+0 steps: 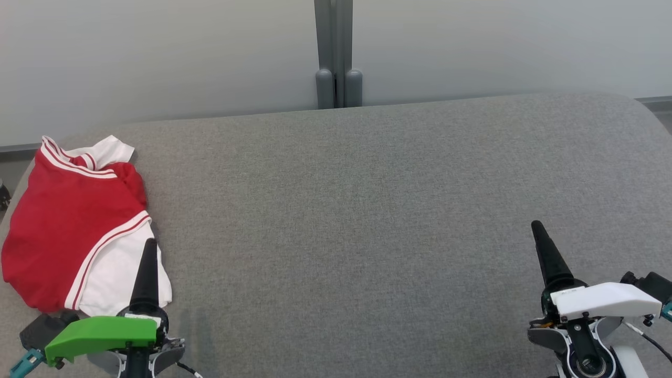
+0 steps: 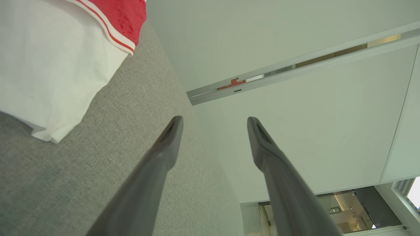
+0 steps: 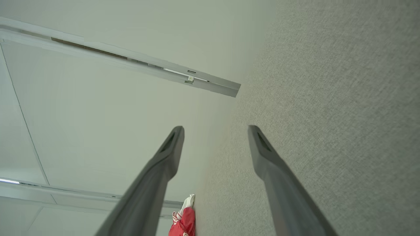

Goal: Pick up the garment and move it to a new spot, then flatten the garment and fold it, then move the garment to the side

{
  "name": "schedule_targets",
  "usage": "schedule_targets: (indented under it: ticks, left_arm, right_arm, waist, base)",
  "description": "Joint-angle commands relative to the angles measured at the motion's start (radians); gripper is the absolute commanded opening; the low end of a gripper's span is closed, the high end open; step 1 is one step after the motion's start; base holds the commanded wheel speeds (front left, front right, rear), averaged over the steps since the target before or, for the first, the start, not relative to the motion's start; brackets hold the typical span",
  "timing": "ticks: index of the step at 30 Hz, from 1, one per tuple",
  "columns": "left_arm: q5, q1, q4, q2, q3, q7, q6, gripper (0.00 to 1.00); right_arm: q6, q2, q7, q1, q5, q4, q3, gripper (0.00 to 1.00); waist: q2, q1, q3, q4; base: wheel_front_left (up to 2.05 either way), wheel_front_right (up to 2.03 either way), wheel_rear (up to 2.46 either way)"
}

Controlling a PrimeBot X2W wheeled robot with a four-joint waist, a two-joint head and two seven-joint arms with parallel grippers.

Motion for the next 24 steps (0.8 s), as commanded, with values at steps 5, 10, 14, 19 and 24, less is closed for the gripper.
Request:
schedule_targets:
  ticks: [5, 10, 14, 19, 24]
  left_arm:
    - [0.172, 0.000, -0.052, 0.006, -0.035, -0.029, 0.034, 1.00]
    - [0.281, 0.007, -0.064, 0.006, -0.070, -0.049, 0.055, 1.00]
    - [0.346, 0.010, -0.071, 0.008, -0.088, -0.064, 0.066, 1.00]
    - [0.426, 0.016, -0.078, 0.015, -0.107, -0.082, 0.079, 1.00]
    - [0.501, 0.023, -0.090, 0.022, -0.125, -0.099, 0.094, 1.00]
  right_arm:
    - [0.002, -0.005, -0.032, 0.001, -0.169, -0.032, 0.030, 1.00]
    - [0.002, -0.009, -0.051, 0.007, -0.268, -0.038, 0.053, 1.00]
    - [0.002, -0.013, -0.066, 0.016, -0.331, -0.044, 0.073, 1.00]
    - [0.002, -0.018, -0.085, 0.026, -0.405, -0.049, 0.091, 1.00]
    - [0.003, -0.021, -0.102, 0.033, -0.473, -0.058, 0.095, 1.00]
  waist:
    - [-0.0001, 0.0000, -0.002, 0.001]
    - [-0.0001, 0.0000, -0.004, 0.003]
    - [-0.0001, 0.0000, -0.005, 0.005]
    - [-0.0001, 0.0000, -0.008, 0.006]
    - [-0.0001, 0.0000, -0.010, 0.005]
  base:
    - [0.00, 0.00, 0.00]
    - [0.00, 0.00, 0.00]
    - [0.00, 0.00, 0.00]
    - [0.00, 0.00, 0.00]
    - [0.00, 0.00, 0.00]
